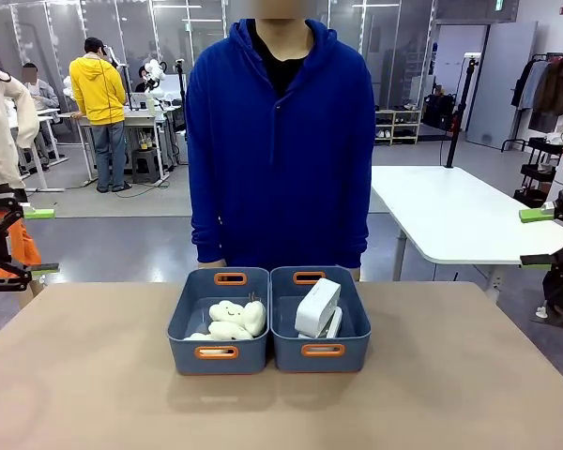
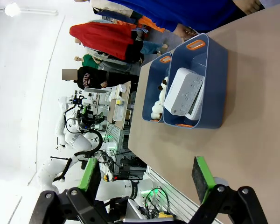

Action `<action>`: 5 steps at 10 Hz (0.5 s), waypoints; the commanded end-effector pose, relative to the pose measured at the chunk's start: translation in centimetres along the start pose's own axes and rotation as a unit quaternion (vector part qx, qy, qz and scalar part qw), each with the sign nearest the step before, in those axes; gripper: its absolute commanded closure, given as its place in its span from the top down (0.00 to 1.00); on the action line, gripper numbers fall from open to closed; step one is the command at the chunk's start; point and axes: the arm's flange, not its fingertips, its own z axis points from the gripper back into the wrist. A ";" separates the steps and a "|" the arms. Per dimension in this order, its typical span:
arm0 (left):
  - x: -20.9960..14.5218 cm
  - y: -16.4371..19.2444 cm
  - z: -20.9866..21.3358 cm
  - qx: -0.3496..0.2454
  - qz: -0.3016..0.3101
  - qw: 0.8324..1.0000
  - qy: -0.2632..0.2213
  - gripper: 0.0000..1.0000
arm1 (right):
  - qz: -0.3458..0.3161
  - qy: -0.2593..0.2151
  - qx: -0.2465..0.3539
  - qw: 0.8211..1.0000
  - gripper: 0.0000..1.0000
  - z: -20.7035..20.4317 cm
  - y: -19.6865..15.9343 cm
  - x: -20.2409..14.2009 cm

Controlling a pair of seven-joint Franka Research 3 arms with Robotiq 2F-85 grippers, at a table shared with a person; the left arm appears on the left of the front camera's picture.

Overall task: Sort the digital clocks into the basket.
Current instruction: Pick up the Digital clock from the table and place it into the empty Plastic storage basket.

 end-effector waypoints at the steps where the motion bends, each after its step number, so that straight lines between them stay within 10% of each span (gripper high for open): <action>1: 1.1 -1.2 -1.4 0.011 -0.001 1.000 0.027 1.00 | 0.006 -0.001 0.007 1.000 1.00 0.0 0.0 0.1; 5: 1.1 -1.2 -1.4 0.011 -0.001 1.000 0.027 1.00 | 0.006 -0.001 0.007 1.000 1.00 0.0 0.0 0.1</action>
